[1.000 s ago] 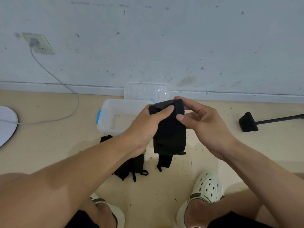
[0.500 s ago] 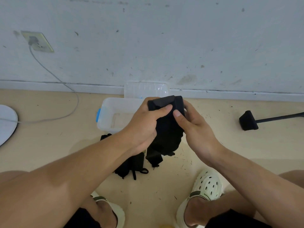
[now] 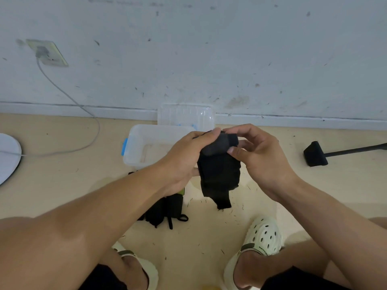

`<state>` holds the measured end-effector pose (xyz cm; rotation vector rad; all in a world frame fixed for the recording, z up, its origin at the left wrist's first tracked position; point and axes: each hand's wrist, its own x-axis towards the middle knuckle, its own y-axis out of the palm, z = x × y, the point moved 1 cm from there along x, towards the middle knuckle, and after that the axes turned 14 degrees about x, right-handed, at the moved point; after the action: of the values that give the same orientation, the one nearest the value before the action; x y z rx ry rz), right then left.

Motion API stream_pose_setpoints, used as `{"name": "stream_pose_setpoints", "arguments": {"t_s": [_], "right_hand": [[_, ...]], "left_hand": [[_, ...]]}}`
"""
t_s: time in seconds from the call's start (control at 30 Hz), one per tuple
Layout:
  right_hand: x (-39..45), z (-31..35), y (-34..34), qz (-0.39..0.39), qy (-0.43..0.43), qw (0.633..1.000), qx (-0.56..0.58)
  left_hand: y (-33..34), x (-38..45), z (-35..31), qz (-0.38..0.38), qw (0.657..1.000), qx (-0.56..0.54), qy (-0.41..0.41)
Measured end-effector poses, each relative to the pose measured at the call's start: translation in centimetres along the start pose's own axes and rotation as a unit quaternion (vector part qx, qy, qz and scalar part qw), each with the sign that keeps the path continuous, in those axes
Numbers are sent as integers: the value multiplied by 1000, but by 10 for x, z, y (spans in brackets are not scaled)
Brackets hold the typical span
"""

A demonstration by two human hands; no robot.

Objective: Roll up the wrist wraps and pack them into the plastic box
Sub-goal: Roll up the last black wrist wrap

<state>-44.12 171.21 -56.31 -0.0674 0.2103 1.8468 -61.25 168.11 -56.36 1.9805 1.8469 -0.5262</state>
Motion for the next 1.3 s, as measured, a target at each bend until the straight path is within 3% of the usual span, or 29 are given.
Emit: {"name": "stream_pose_setpoints", "arguments": {"t_s": [0.13, 0.3, 0.5, 0.7, 0.9, 1.13, 1.3], "right_hand": [[1, 3, 1, -5, 11, 1000, 7], [4, 6, 1, 59, 68, 995, 41], [7, 7, -2, 116, 103, 988, 25], [10, 7, -10, 104, 94, 989, 42], [10, 11, -12, 68, 60, 995, 52], [6, 10, -7, 35, 4, 998, 47], [7, 11, -7, 43, 11, 998, 44]], "left_hand": [[0, 2, 4, -39, 999, 3, 31], [-8, 4, 5, -91, 993, 6, 74], [-10, 2, 7, -105, 986, 41, 119], [-10, 1, 4, -86, 986, 48, 135], [-8, 0, 0, -31, 995, 28, 96], [-3, -6, -2, 10, 997, 79, 24], [-6, -4, -2, 23, 1000, 15, 7]]}}
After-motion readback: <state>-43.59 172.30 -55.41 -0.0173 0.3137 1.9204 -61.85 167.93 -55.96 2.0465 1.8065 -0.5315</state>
